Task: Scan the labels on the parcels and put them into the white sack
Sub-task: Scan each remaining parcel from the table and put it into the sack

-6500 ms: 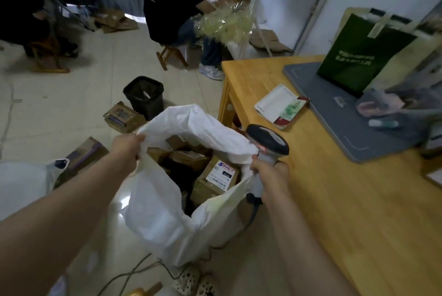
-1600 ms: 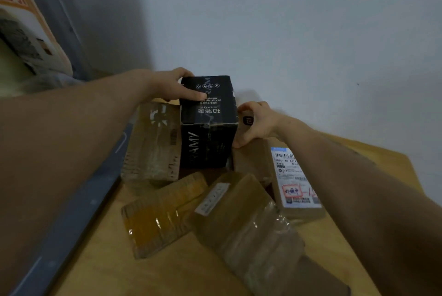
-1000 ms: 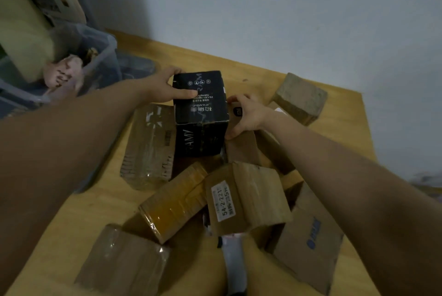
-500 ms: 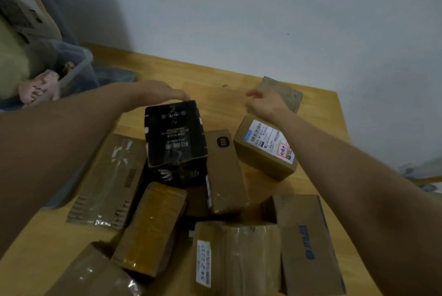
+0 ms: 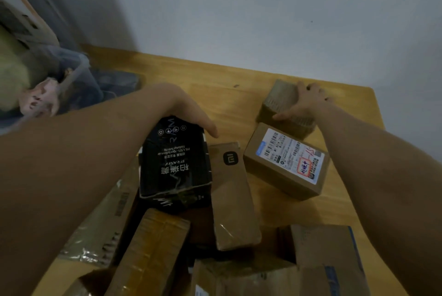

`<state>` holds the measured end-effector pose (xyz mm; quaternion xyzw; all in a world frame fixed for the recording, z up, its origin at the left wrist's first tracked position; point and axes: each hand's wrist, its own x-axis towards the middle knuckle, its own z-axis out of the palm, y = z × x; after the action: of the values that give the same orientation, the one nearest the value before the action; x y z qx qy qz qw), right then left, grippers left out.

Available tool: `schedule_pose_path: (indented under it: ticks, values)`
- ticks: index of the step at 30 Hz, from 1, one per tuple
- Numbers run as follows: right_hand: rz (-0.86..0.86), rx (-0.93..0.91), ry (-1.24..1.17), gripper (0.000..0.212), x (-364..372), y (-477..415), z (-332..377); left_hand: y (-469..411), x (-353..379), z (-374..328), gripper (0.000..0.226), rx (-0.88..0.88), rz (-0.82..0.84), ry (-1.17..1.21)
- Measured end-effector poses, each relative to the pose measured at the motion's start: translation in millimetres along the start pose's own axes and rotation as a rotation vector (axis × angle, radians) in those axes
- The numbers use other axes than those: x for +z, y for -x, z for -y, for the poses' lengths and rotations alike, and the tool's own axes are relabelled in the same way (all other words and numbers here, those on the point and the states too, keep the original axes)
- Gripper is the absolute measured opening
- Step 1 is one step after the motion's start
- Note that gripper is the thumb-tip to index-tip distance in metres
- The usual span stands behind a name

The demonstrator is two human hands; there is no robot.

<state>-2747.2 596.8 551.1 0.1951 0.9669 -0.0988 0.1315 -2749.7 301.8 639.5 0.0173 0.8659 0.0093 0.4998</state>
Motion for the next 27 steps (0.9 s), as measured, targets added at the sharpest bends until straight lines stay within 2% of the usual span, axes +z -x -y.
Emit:
schedule_pose_path:
  ticks: [2, 5, 9, 11, 16, 18, 20, 22, 25, 27]
  values:
    - [0.038, -0.031, -0.016, 0.117, 10, 9, 7, 0, 4, 4, 0.059, -0.004, -0.016, 0.02]
    - [0.139, -0.097, -0.036, 0.116, 22, 30, 16, 5, 11, 10, 0.067, 0.021, -0.081, 0.055]
    - [0.233, -0.059, -0.117, 0.108, 22, 61, 10, 19, 24, 19, 0.086, 0.064, -0.343, 0.13]
    - [0.256, -0.028, -0.084, 0.1, 24, 75, 5, 29, 31, 28, 0.085, 0.032, -0.396, 0.139]
    - [0.252, -0.002, -0.036, 0.08, 31, 111, 16, 44, 43, 48, 0.073, 0.024, -0.271, 0.252]
    - [0.267, -0.029, 0.006, 0.074, 33, 125, 24, 50, 47, 54, 0.065, 0.047, -0.356, 0.307]
    - [0.211, -0.053, 0.014, 0.07, 29, 139, 31, 60, 48, 59, 0.07, 0.07, -0.493, 0.346]
    - [0.1, -0.074, -0.127, 0.066, 19, 158, 44, 72, 50, 66, 0.089, 0.087, -0.645, 0.331]
    - [0.03, -0.094, -0.719, 0.059, -1, 198, 74, 93, 63, 78, 0.108, 0.223, -0.914, 0.369]
    - [0.093, -0.09, -1.005, 0.067, -15, 231, 97, 112, 85, 86, 0.115, 0.353, -1.092, 0.428]
